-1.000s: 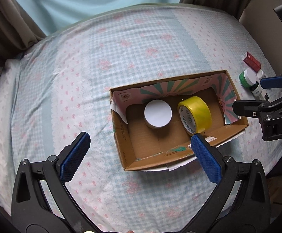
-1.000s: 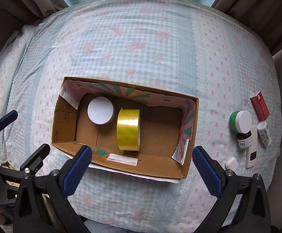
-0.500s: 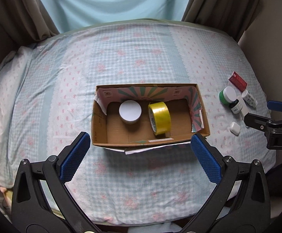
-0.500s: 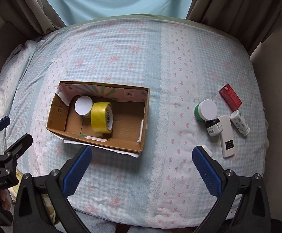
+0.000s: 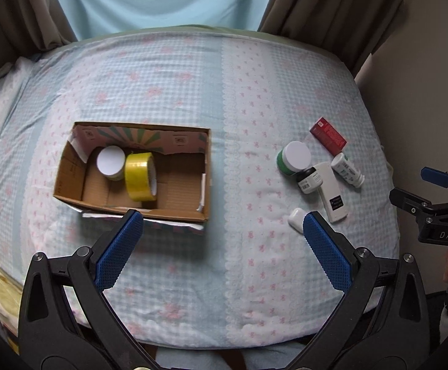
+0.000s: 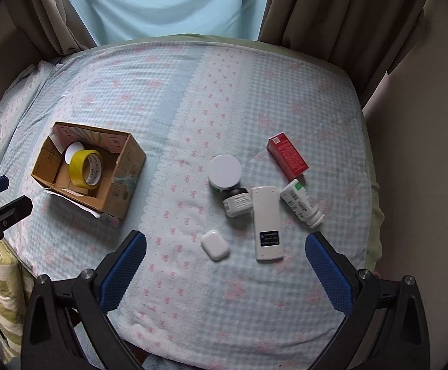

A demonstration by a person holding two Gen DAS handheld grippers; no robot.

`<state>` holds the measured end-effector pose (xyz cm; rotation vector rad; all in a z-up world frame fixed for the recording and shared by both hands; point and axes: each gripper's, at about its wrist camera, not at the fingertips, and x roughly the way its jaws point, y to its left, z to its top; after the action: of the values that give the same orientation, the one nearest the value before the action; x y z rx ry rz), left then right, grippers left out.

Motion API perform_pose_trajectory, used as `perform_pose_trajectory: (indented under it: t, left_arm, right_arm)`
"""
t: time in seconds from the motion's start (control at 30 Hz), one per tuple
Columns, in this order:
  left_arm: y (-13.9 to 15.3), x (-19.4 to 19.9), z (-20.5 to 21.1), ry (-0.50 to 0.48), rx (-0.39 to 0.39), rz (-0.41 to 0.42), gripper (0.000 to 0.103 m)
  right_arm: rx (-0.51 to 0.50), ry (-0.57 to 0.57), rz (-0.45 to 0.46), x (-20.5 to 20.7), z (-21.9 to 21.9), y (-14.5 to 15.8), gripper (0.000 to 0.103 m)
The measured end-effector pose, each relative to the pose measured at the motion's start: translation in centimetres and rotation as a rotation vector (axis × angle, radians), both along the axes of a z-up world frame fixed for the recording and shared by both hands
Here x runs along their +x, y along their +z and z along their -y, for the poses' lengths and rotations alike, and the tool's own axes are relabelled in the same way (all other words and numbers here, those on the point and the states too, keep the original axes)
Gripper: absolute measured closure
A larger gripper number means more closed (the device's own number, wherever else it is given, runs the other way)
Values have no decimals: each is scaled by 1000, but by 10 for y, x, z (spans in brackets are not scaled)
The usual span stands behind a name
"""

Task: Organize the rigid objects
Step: 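Lift both tools away from the box toward the remaining items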

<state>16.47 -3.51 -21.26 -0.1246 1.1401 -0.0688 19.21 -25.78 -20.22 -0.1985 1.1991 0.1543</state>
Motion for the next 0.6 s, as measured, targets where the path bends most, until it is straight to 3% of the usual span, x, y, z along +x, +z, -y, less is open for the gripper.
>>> perform_pose_trajectory:
  t: [0.17,0.23,0.37,0.6]
  left_arm:
    - [-25,20,63,-3,-2,-42,0]
    - [-38,27,84,10,-42,-67,0]
    - [-76,39,119,42,-120,-116,0]
    - [-145,70,164,114,-161,-212,0]
  right_arm:
    - [-24,12,-9,17,55,-21,0]
    - [-32,20,-11,26,72,-29,0]
    - [-57,64,-16,47,95,-47,0]
    - [-127,194,-79,89,121,-98,0]
